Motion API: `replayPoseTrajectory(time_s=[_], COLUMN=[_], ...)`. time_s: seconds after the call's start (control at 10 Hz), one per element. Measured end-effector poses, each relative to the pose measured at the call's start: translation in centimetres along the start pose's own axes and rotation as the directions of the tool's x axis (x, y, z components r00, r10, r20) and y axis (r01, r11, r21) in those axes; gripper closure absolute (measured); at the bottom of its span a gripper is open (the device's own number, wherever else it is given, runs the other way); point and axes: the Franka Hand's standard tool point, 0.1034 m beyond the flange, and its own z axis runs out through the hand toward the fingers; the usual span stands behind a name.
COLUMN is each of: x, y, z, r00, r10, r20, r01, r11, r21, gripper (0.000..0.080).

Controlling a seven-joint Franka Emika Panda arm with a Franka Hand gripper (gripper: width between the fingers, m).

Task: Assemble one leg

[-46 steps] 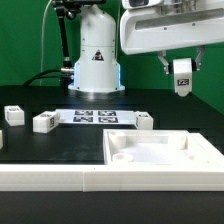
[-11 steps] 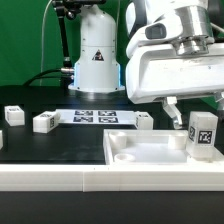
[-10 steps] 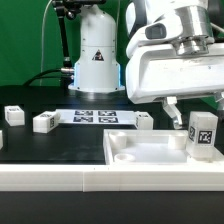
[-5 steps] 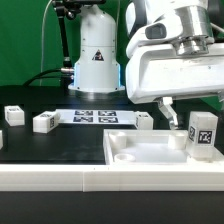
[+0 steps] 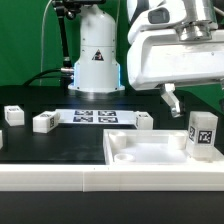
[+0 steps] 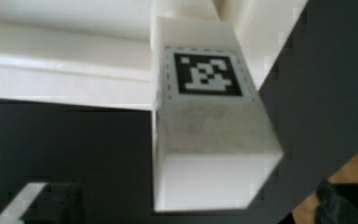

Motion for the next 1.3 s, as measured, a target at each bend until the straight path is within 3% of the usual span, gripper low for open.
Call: replayPoseTrajectory(time_s=[0.2, 0.4, 0.5, 0.6, 0.9, 1.1, 1.3], x=[-0.4, -0.9, -0.1, -0.6, -0.2, -0.1, -0.1], y=[0.0, 0.0, 0.1, 0.2, 0.6, 0.6, 0.6], z=[0.3, 1.1, 1.2, 1.2, 1.3, 1.6, 1.6], r00=[1.0, 0.979, 0.974, 0.953, 0.867, 0.867, 0.866], r10=[0.005, 0.023, 0.025, 0.024, 0.021, 0.021, 0.021], r20=[0.023, 0.201, 0.225, 0.301, 0.498, 0.499, 0.499], r01=[-0.005, -0.026, -0.029, -0.031, -0.042, -0.042, -0.042], r11=[1.0, 1.0, 1.0, 0.999, 0.999, 0.999, 0.999], r21=[0.002, 0.011, 0.013, 0.016, 0.03, 0.031, 0.031], gripper=[0.015, 0.015, 0.015, 0.015, 0.015, 0.015, 0.0412])
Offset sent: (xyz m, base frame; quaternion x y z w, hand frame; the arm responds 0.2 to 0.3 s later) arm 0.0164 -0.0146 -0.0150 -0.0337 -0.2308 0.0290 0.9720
